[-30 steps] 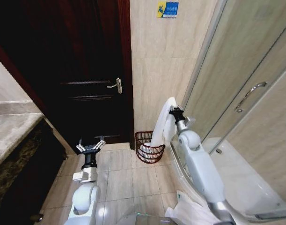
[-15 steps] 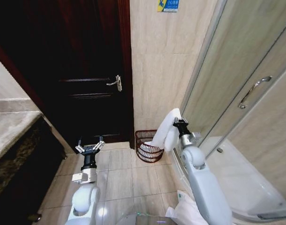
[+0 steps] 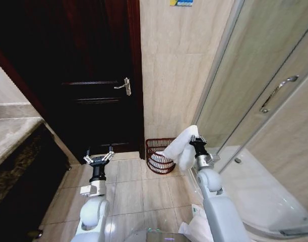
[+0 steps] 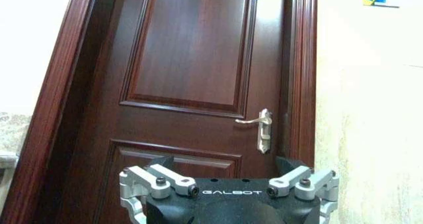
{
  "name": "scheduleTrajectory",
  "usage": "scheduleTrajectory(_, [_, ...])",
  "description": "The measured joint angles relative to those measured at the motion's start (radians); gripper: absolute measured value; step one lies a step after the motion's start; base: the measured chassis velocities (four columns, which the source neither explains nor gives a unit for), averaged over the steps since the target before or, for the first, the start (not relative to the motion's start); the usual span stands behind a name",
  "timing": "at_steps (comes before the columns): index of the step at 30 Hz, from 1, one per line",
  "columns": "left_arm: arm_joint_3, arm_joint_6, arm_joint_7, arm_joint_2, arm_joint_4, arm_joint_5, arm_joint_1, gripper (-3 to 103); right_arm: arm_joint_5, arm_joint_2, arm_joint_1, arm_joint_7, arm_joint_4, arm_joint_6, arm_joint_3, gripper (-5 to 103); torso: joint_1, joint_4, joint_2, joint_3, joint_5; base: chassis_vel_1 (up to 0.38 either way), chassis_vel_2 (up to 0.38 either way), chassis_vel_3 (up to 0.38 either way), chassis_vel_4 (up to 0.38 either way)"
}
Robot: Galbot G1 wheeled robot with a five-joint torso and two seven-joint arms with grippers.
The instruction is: Discard the used towel into the hamper.
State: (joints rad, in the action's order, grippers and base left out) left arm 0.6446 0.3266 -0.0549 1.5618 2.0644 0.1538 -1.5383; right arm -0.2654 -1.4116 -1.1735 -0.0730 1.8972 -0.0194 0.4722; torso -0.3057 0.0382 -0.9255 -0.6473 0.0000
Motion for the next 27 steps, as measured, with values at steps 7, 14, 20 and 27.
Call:
scheduleTrajectory(7, [0.003, -0.003, 0.000, 0.001, -0.003, -0.001, -0.003, 100, 0.014, -0.020, -0.012, 0.011, -0.025, -0.025, -0.005, 4, 0.013, 0.0000, 0.032, 0.018, 0.0000, -0.048, 0.047, 0.044, -0.057])
scheduleTrajectory(14, [0.006, -0.001, 0.000, 0.003, -0.004, -0.005, -0.009, 100, 0.029, -0.036, -0.023, 0.012, -0.026, -0.034, -0.015, 4, 0.026, 0.0001, 0.062, 0.035, -0.0001, -0.105, 0.109, 0.117, -0.106])
scheduleTrajectory(20, [0.001, -0.001, 0.000, 0.006, -0.004, -0.013, -0.004, 100, 0.044, -0.036, -0.038, 0.013, -0.012, -0.042, -0.015, 4, 0.038, 0.0000, 0.089, 0.051, 0.0000, -0.074, 0.090, 0.073, -0.074])
scheduleTrajectory(27, [-0.001, -0.006, -0.001, 0.005, -0.004, -0.016, -0.003, 100, 0.047, -0.039, -0.050, 0.013, 0.001, -0.046, -0.024, 4, 0.053, 0.0000, 0.123, 0.070, 0.0000, -0.062, 0.061, 0.064, -0.078])
